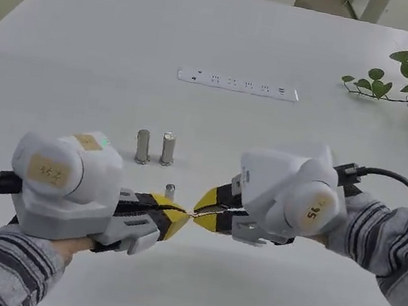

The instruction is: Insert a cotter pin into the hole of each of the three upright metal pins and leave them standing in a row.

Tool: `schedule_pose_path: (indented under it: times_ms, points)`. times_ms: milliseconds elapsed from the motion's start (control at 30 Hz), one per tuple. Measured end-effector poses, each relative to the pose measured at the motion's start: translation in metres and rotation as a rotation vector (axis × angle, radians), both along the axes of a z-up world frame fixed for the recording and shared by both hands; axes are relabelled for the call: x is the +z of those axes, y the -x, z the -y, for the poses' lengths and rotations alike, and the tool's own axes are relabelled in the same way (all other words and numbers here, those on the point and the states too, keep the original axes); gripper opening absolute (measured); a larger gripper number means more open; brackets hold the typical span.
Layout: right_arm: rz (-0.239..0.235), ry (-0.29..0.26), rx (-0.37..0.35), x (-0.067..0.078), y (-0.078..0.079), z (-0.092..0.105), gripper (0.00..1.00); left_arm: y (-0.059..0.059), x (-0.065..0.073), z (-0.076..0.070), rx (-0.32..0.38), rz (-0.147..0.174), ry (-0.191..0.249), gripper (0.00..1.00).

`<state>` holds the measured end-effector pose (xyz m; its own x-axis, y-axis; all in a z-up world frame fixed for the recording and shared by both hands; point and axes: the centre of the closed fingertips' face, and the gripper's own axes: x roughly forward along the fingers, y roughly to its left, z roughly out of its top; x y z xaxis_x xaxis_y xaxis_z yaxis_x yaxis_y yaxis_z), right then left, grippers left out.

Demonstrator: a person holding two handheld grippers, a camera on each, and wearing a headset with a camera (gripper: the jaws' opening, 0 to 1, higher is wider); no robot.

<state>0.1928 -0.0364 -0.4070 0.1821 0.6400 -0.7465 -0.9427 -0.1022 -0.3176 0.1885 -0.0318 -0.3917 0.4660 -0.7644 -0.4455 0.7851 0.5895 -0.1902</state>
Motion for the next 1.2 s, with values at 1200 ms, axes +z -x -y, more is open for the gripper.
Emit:
schedule_pose_path:
  times_ms: [1200]
  points:
    - [-0.029, 0.011, -0.023, -0.007, 0.003, 0.005, 0.0, -0.002, -0.006, -0.013, -0.028, 0.131, -0.098, 0.12]
